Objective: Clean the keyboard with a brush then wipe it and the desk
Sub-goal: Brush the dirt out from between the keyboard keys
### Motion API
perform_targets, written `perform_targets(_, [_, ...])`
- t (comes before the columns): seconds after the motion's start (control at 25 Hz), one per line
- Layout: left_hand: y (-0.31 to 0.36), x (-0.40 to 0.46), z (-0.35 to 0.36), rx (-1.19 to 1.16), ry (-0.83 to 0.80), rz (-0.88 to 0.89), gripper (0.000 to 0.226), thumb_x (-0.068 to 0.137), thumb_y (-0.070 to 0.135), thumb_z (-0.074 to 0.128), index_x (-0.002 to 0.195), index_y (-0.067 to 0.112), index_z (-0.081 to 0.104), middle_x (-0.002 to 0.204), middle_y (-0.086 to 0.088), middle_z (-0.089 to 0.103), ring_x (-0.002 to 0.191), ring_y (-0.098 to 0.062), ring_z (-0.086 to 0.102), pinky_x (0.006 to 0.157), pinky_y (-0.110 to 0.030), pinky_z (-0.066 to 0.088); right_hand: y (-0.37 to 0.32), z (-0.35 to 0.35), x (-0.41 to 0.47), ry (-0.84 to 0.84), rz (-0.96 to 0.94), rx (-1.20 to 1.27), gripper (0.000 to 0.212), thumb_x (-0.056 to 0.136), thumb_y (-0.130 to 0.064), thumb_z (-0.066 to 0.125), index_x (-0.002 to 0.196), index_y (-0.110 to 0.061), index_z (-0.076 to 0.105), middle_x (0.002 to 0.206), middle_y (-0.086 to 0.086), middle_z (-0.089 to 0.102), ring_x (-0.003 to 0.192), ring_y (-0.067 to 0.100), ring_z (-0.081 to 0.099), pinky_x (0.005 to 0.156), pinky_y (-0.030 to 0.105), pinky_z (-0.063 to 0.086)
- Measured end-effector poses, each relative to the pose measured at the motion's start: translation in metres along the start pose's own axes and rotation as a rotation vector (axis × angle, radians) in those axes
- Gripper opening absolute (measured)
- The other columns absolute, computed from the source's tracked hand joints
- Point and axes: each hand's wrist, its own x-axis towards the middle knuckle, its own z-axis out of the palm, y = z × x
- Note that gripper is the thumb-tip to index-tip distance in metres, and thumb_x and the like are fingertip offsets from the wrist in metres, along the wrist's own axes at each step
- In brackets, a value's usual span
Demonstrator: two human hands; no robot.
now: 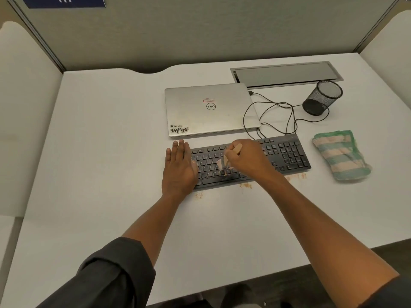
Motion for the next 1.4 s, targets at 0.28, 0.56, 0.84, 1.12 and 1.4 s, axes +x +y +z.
perform_targets(0.28, [-0.001,0.002,0.003,0.006,-0.006,-0.009,0.063,0.104,0.027,0.032,0.159,0.001,0.019,0.168,-0.017,0.015,0.157,-0.029,0.005,0.128,-0.043,-0.001,-0.005,0.008,-0.003,-0.008,-0.051,0.0,0.011,0.091,-0.021,0.059,0.086,-0.014,0.066,0.081,0.001,0.069,0.076,0.016,0.064,0.057,0.023,0.044])
perform_targets(0.56, [-0.001,0.002,0.005,-0.013,0.021,-0.006,0.063,0.104,0.027,0.033,0.159,0.0,0.019,0.167,-0.018,0.017,0.156,-0.03,0.007,0.128,-0.044,0.0,-0.007,0.0,-0.007,0.02,-0.076,-0.054,0.012,0.093,-0.021,0.056,0.088,-0.014,0.066,0.082,-0.001,0.067,0.074,0.013,0.06,0.056,0.02,0.039])
perform_targets(0.84, [-0.002,0.001,0.006,-0.014,0.029,-0.006,0.062,0.103,0.028,0.03,0.158,-0.001,0.022,0.166,-0.019,0.02,0.156,-0.031,0.011,0.128,-0.045,0.003,-0.004,-0.005,-0.023,-0.052,-0.041,-0.092,0.018,0.095,-0.018,0.054,0.086,-0.01,0.067,0.083,0.004,0.069,0.076,0.017,0.062,0.062,0.027,0.045])
perform_targets(1.12, [-0.001,-0.001,0.002,-0.03,0.02,-0.006,0.063,0.103,0.028,0.031,0.158,-0.001,0.023,0.166,-0.02,0.021,0.156,-0.031,0.011,0.128,-0.045,0.003,-0.006,0.002,-0.029,-0.063,-0.029,-0.122,0.018,0.093,-0.017,0.053,0.088,-0.009,0.068,0.085,0.007,0.07,0.071,0.014,0.059,0.055,0.022,0.042])
perform_targets(1.4, [-0.001,0.0,0.0,-0.047,0.011,0.0,0.062,0.104,0.025,0.037,0.158,-0.002,0.021,0.166,-0.02,0.02,0.156,-0.031,0.01,0.128,-0.044,0.001,-0.007,0.002,-0.04,-0.023,0.094,0.193,0.009,0.092,-0.016,0.055,0.091,-0.014,0.064,0.077,0.007,0.071,0.059,0.015,0.064,0.056,0.033,0.057])
